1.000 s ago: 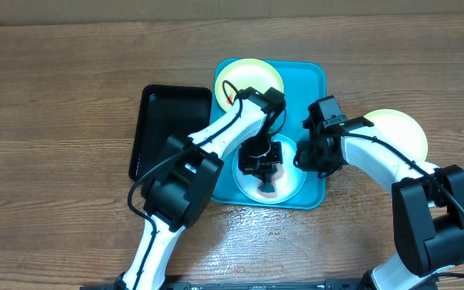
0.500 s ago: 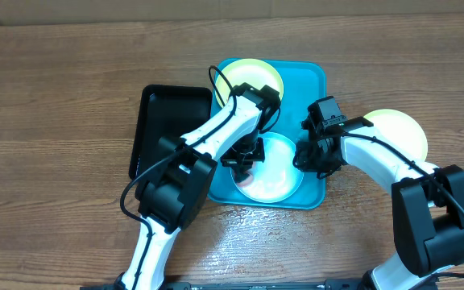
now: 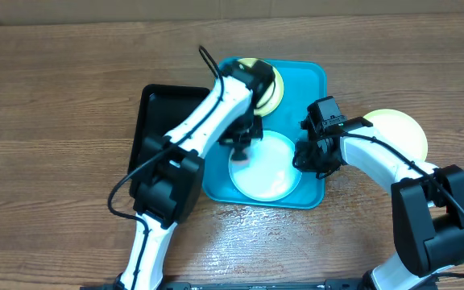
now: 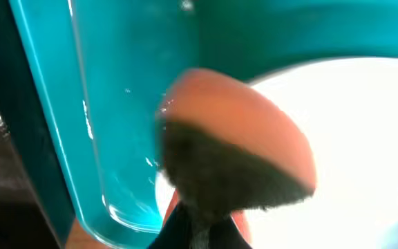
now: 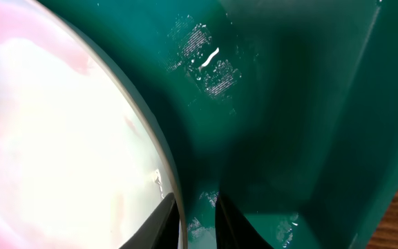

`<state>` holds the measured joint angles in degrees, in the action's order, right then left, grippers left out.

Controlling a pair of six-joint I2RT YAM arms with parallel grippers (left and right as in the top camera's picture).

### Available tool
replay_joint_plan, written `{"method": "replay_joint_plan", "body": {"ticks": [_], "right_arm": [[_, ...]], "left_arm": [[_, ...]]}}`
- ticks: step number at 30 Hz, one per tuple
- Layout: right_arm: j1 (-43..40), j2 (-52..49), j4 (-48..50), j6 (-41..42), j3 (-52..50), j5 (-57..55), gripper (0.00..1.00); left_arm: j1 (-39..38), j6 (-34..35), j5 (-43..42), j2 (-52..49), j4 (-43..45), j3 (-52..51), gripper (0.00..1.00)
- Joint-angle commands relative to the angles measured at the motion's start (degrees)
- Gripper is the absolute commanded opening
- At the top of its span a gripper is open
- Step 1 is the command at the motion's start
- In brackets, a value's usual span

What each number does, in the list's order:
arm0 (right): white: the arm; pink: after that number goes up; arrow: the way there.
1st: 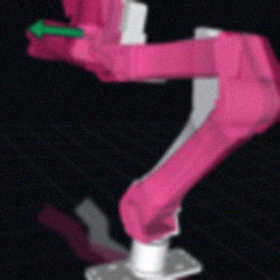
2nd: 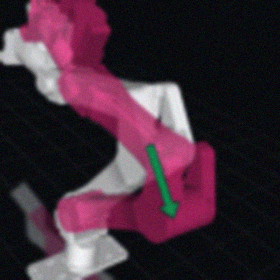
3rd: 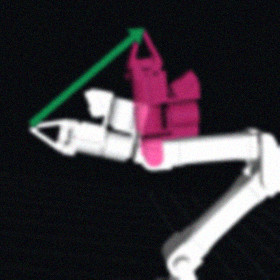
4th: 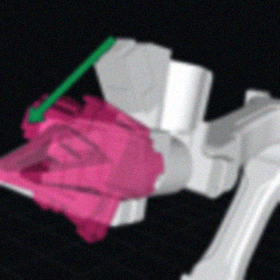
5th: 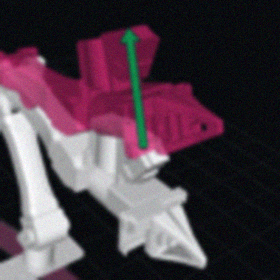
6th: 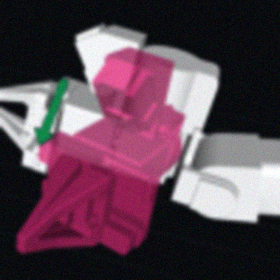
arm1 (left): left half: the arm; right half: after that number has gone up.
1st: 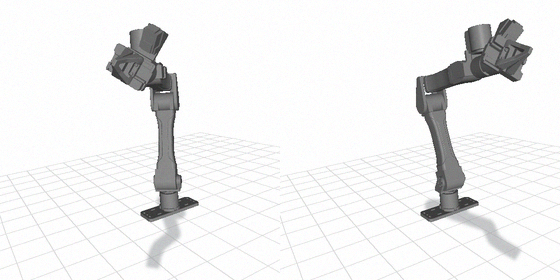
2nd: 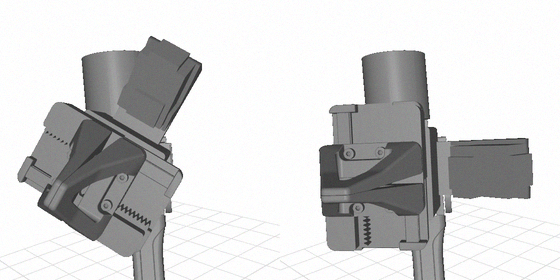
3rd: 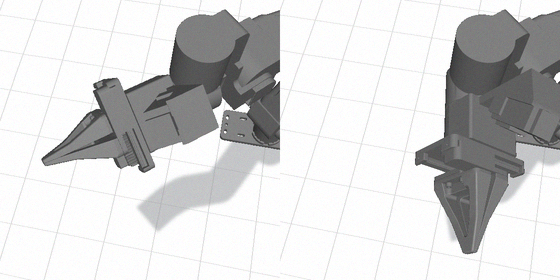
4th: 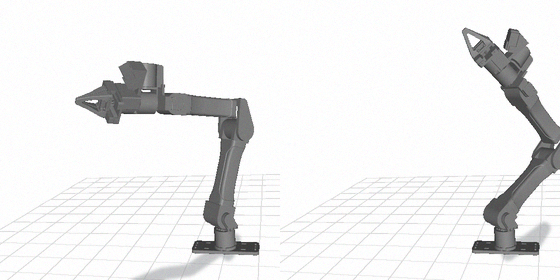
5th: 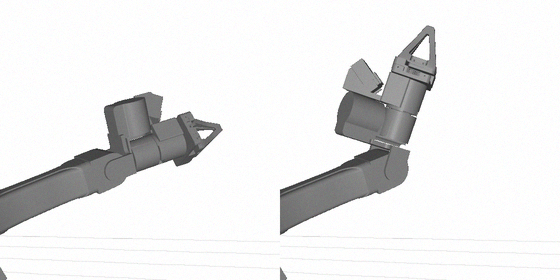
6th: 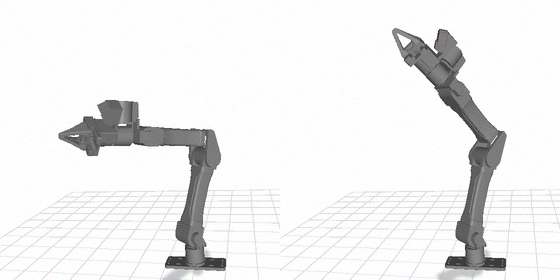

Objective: Clean dirty plates on tray and stack at the side
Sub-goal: 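Return the sponge to the black tray with the left gripper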

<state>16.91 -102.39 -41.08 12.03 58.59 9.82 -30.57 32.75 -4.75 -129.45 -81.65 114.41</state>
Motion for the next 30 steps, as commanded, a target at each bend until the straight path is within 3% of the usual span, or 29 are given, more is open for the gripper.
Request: {"method": "replay_joint_plan", "body": {"ticks": [1, 5, 13, 24, 26, 29, 30], "right_arm": [[-0.42, -0.5, -0.33, 0.15, -0.48, -3.52, 0.2], [-0.42, -0.5, -0.74, 0.22, -0.48, -3.5, 0.2], [-0.42, -0.5, -0.59, 2.99, -0.48, -3.32, 0.19], [-0.42, -0.5, -0.48, 2.95, -0.48, -1.18, 0.2], [-0.42, -0.5, -0.09, 2.95, -0.48, -1.2, 0.18], [-0.42, -0.5, 0.83, 2.99, -0.48, -1.2, 0.17], [-0.42, -0.5, 1.16, 2.99, -0.46, -1.2, 0.16]], "left_arm": [[1.84, -3.96, -6.08, 0.61, -3.76, 6.8, 0.04], [5.99, -4.98, -2.47, 1.86, -8.61, 10.54, 0.04], [16.06, -4.9, 9.01, 2.71, -12.13, 8.13, 0.04], [20.92, -4.9, 10.71, 2.71, 0.76, -10.43, 0.05], [20.92, -4.92, 10.56, 2.73, 0.72, -10.36, 0.12], [20.92, -5.4, 9.33, 3.85, 0.11, -9.4, 0.34], [20.92, -5.62, 8.59, 4.57, -0.28, -8.94, 0.47]]}}
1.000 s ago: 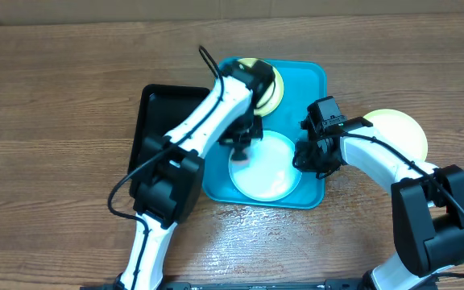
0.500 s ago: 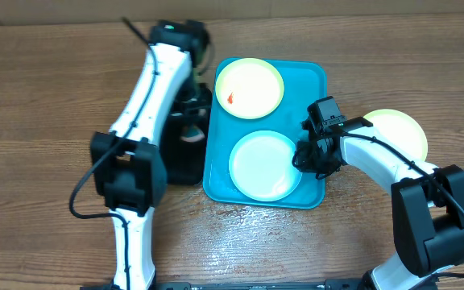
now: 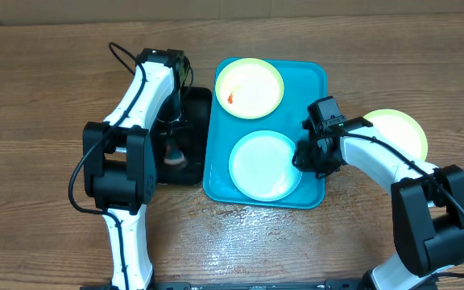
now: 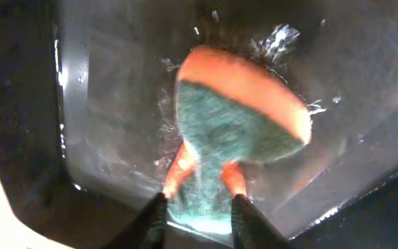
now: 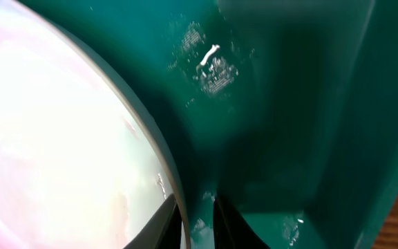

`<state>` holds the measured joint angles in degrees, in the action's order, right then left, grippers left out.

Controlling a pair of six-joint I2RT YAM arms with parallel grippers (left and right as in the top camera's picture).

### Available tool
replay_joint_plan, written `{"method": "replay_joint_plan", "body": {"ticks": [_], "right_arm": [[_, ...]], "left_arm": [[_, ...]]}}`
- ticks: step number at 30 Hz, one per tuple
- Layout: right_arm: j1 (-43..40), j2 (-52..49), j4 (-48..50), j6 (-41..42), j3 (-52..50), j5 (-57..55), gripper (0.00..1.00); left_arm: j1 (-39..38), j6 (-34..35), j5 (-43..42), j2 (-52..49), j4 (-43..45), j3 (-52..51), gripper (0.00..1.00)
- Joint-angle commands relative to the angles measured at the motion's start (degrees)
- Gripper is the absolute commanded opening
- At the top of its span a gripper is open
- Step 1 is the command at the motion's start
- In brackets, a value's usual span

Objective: Clean dirty plates on tray and stack at the side
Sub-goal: 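Return the sponge to the black tray with the left gripper, then lift the white plate with the right gripper and tilt it over the tray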

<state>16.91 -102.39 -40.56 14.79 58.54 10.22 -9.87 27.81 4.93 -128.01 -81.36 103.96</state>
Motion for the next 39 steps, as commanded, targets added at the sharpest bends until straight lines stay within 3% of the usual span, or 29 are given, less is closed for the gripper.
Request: {"method": "replay_joint_plan", "body": {"ticks": [1, 3, 6, 7, 16, 23, 39], "right_arm": [[-0.42, -0.5, 0.72, 0.24, -0.42, -1.6, 0.15], [-0.42, -0.5, 0.85, 0.26, -0.37, -1.6, 0.04], [-0.42, -0.5, -0.55, 0.24, 0.76, -1.64, 0.04], [-0.42, -0.5, -1.46, 0.22, 1.55, -1.88, 0.04], [0.31, -0.48, -13.33, -0.15, 15.65, -10.95, 0.04], [4.5, -0.48, -17.25, -5.51, 27.67, -14.45, 0.04], [24.7, -1.07, 3.37, -4.55, 30.99, -29.33, 0.04]], "left_arm": [[0.22, -0.72, -1.6, 3.78, -0.85, 1.79, 0.52], [0.24, -0.87, -2.45, 6.08, -1.09, 2.38, 0.65], [0.46, -0.83, -3.13, 10.88, -1.09, 2.95, 0.98], [0.68, -0.83, -3.3, 12.59, -1.09, 3.08, 1.0], [6.93, -0.81, -3.52, 29.07, -1.11, 3.15, 1.0], [11.54, -3.02, -3.28, 35.95, -1.16, 3.15, 1.0], [11.82, -6.01, -3.23, 36.52, -2.45, 3.13, 1.0]]}}
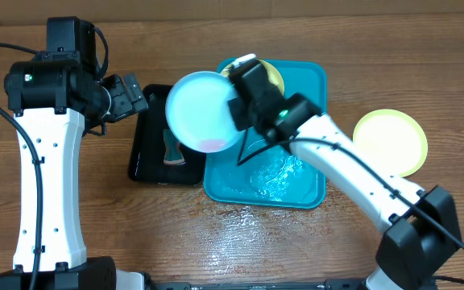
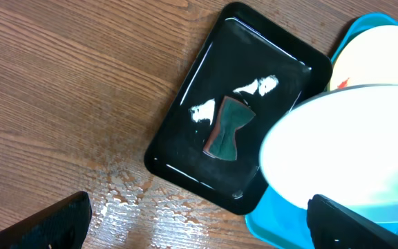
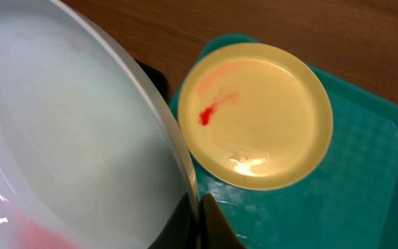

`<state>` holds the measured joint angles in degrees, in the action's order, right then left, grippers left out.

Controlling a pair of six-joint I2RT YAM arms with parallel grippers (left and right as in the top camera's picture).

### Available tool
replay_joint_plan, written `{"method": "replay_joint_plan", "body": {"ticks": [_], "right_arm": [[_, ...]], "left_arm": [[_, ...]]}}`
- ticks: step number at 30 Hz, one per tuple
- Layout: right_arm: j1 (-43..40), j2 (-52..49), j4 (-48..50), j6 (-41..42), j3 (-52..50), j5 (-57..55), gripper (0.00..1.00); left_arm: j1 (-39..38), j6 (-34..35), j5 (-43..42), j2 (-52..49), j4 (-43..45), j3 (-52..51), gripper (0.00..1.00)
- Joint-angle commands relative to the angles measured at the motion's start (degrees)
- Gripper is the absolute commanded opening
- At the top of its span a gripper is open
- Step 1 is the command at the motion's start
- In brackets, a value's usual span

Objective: Clean dirty plates on tray and stack at the side
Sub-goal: 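Lift the white plate with the right gripper and tilt it over the tray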

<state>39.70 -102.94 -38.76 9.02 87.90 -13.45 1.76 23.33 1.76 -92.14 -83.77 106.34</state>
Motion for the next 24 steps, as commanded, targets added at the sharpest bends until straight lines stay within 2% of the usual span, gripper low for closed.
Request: {"method": "replay_joint_plan", "body": {"ticks": [1, 8, 15, 19, 24], "right_arm": [[2.56, -0.83, 2.32, 1.73, 1.64, -6.8, 0.04], [5.27, -4.22, 7.91, 1.86, 1.6, -12.17, 0.04], [8.37, -4.7, 12.92, 0.42, 1.6, -24.41, 0.04], [10.23, -4.68, 13.77, -3.19, 1.6, -26.27, 0.04], [12.48, -4.68, 14.1, -3.56, 1.6, -34.71, 0.04]], "left_arm": [[0.2, -1.53, -0.09, 0.66, -0.04, 0.74, 1.0], [0.2, -1.44, -0.2, 0.66, 0.04, 0.74, 1.0], [0.2, -1.46, -0.28, 0.66, 0.15, 0.74, 1.0], [0.2, -1.49, -0.28, 0.66, 0.15, 0.74, 1.0], [0.2, -1.49, -0.28, 0.66, 0.15, 0.74, 1.0]]}}
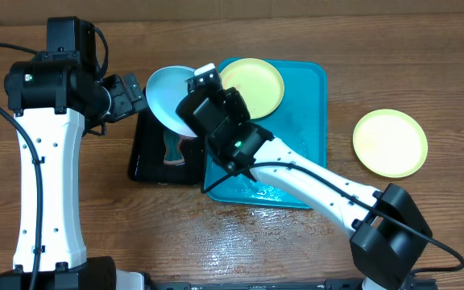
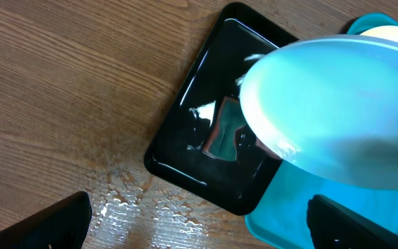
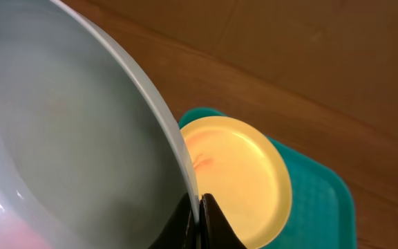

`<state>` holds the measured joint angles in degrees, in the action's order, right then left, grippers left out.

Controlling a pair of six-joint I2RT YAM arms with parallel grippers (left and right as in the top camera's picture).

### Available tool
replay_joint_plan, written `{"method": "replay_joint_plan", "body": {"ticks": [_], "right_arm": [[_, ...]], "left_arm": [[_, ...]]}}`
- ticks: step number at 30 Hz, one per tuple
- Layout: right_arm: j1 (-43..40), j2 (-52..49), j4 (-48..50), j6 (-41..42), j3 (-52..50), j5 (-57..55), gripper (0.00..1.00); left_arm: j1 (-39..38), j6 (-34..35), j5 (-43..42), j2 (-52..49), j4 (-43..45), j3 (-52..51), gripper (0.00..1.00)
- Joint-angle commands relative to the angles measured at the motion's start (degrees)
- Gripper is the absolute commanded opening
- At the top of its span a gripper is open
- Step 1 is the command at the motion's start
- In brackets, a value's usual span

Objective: Clean dirty plates on tray and stack at the side
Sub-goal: 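Lift the white plate with the right gripper and tilt it over the tray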

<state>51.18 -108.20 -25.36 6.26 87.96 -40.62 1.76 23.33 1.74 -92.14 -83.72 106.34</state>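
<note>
My right gripper [image 3: 197,207] is shut on the rim of a pale white plate [image 3: 68,138], which it holds tilted over the black tray [image 1: 147,157]. The same plate [image 2: 330,111] partly hides that tray in the left wrist view. An orange and green sponge [image 2: 221,133] lies in the black tray. A yellow plate [image 3: 244,180] with a red smear lies at the back of the teal tray [image 1: 296,161]. High over the table's left side, my left gripper [image 2: 199,232] is open and holds nothing.
A yellow-green plate [image 1: 389,142] lies on the wooden table to the right of the teal tray. Water shines on the teal tray's floor [image 1: 276,189] and on the wood in front of the black tray [image 2: 126,207].
The right gripper has moved the white plate to the left, from the seam between the two trays to above the black tray, and tilted it more steeply. The left arm has not moved.
At first my left gripper held the sponge on the white plate in the teal tray while the right gripper pinched that plate's rim. Then the sponge was in the black tray. Later the left gripper was open and raised, the plate lifted, now over the black tray.
</note>
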Motion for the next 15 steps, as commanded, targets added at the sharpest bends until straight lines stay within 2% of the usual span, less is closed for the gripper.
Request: {"method": "replay_joint_plan", "body": {"ticks": [1, 8, 12, 15], "right_arm": [[1.31, 0.59, 0.85, -0.92, 1.53, -8.59, 0.04], [3.28, 0.59, 1.29, -8.55, 1.53, -8.94, 0.04], [4.39, 0.59, 1.86, -9.88, 1.53, -12.17, 0.04], [5.42, 0.59, 3.13, -14.93, 1.53, -12.52, 0.04]], "left_arm": [[0.2, -1.49, -0.26, 0.66, 0.11, 0.74, 1.0], [0.2, -1.49, -0.26, 0.66, 0.11, 0.74, 1.0], [0.2, -1.49, -0.26, 0.66, 0.11, 0.74, 1.0], [0.17, -1.49, -0.26, 0.66, 0.11, 0.74, 1.0]]}}
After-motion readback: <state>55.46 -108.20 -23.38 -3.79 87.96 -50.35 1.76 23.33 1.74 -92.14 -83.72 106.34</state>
